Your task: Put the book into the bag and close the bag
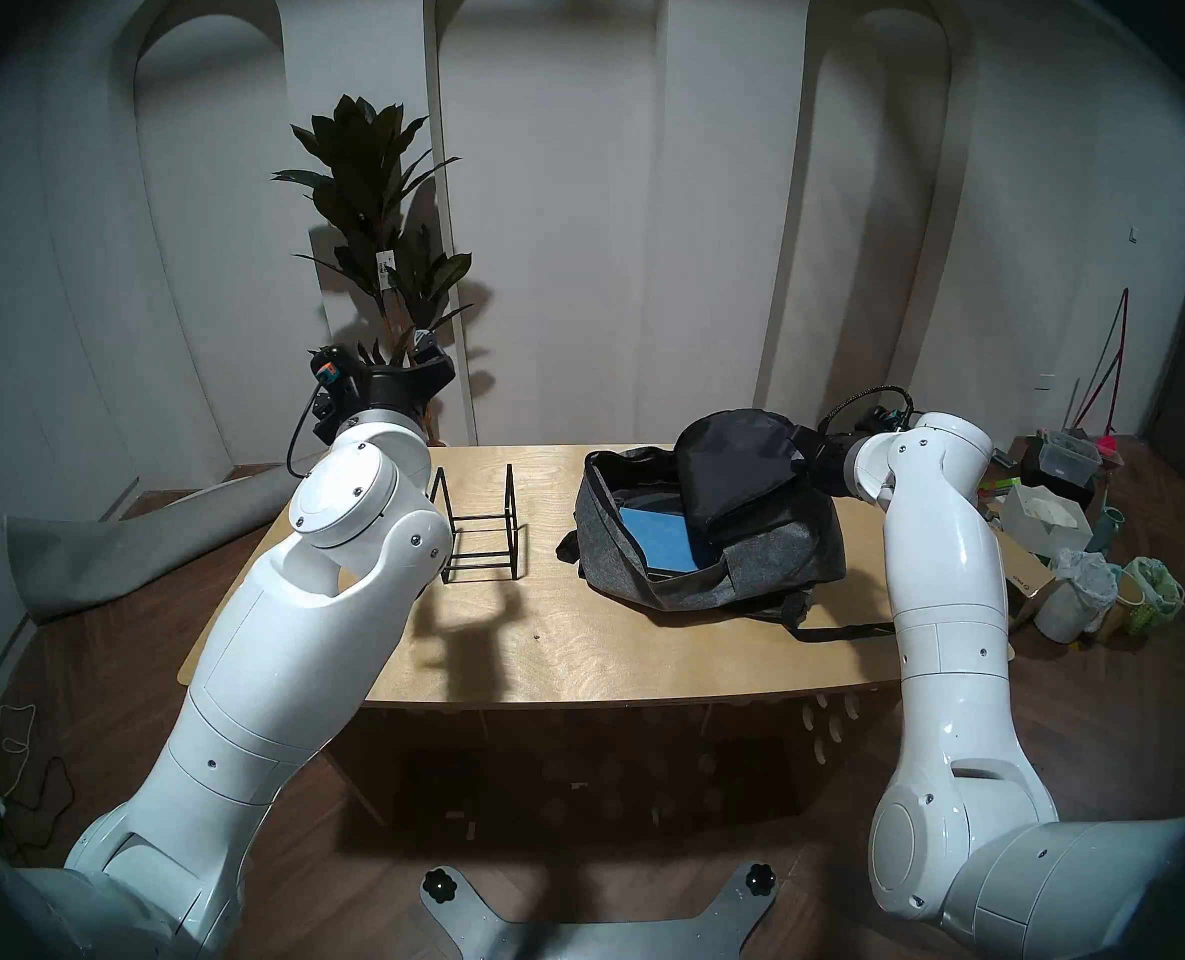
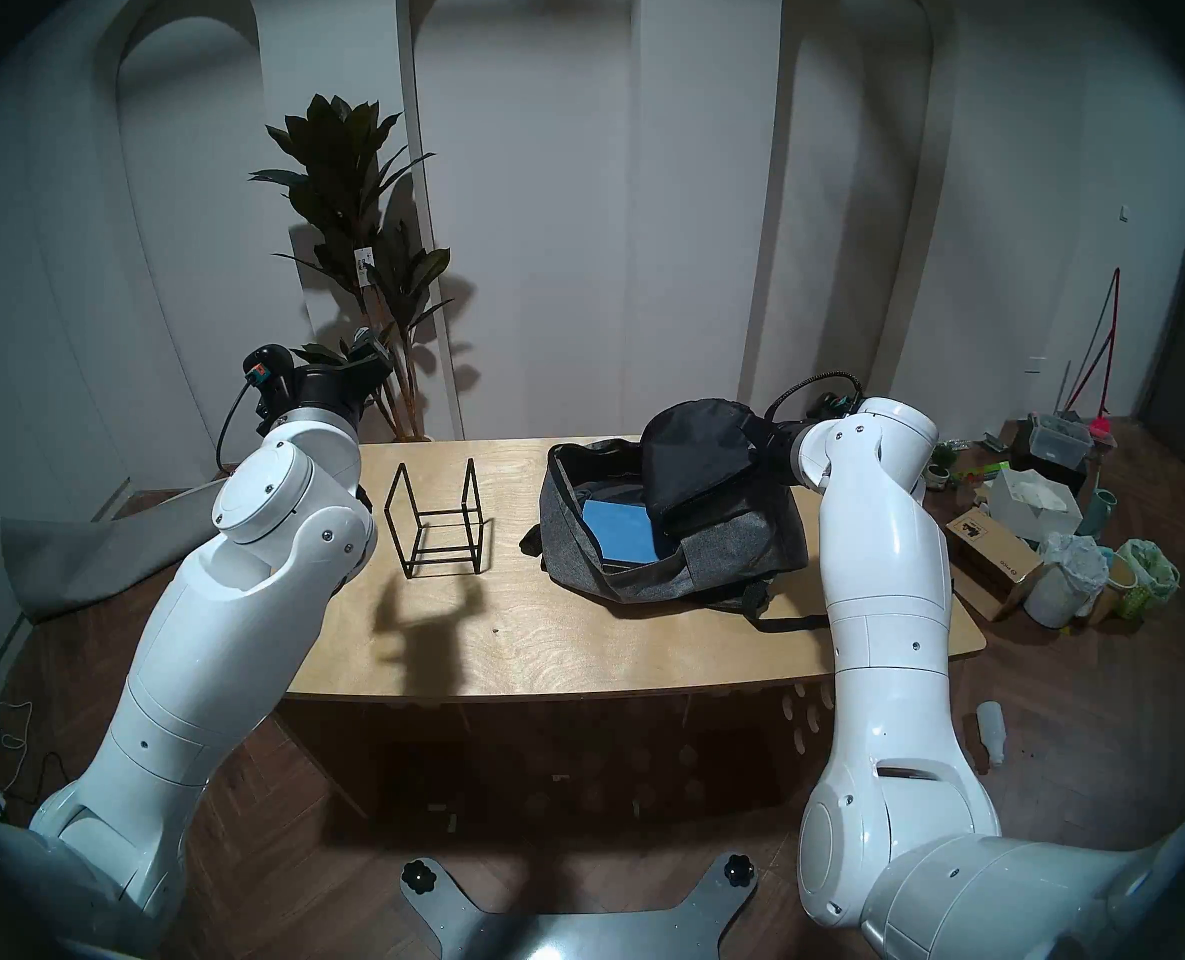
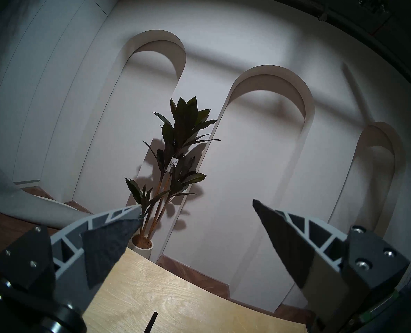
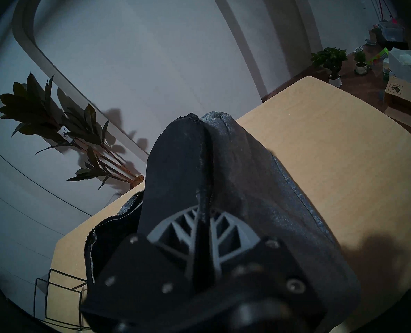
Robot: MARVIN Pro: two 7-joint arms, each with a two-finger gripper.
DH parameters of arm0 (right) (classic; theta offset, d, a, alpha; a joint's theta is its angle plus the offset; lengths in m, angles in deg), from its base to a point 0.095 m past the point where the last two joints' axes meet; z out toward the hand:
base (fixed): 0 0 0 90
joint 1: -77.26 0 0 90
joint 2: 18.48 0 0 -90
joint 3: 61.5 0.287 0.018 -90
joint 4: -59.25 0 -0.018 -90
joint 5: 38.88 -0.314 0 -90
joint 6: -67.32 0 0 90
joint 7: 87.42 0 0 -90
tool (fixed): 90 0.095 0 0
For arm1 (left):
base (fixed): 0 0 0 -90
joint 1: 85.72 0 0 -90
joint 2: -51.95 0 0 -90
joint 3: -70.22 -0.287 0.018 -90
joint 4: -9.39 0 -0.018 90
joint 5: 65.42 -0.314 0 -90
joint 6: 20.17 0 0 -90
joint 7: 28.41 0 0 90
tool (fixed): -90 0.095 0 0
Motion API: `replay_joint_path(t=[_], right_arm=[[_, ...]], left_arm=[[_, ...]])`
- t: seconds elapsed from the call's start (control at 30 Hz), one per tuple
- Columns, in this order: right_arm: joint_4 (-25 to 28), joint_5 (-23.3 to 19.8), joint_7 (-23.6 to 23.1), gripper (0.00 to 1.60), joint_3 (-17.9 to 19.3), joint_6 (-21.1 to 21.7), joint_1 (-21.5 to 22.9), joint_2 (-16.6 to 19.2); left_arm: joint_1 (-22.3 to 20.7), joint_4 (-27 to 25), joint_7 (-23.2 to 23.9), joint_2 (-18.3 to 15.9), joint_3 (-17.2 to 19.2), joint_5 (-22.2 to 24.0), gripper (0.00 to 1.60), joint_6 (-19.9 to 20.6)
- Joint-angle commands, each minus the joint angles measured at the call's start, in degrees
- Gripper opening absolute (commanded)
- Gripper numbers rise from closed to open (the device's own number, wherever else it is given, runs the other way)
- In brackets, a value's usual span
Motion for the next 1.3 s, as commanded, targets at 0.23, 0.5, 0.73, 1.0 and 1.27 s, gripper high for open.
replay_joint_path(t=[0.23, 0.5, 0.73, 1.0, 1.27], right_arm=[[2.9, -0.9, 0.3, 0.44, 0.0, -0.1, 0.8, 0.5], [3.3, -1.0, 0.1, 0.66, 0.1, -0.1, 0.5, 1.2], [3.6, -1.3, 0.3, 0.6, 0.2, -0.1, 0.2, 1.3], [3.3, -1.4, 0.0, 0.45, 0.2, -0.1, 0.2, 1.9], [4.5, -2.8, -0.5, 0.0, -0.6, -0.1, 0.0, 0.2]], left_arm=[[-0.8, -0.6, 0.8, -0.1, 0.1, -0.1, 1.6, -0.6], [-1.1, -0.3, 1.0, 0.2, -0.2, -0.2, 1.6, -0.6], [-1.3, -0.2, 1.0, 0.5, -0.5, -0.3, 1.6, -0.5], [-1.5, -0.2, 0.7, 0.7, -0.7, -0.6, 1.6, -0.3], [-1.5, -0.2, 0.4, 0.9, -0.7, -1.0, 1.6, -0.2]])
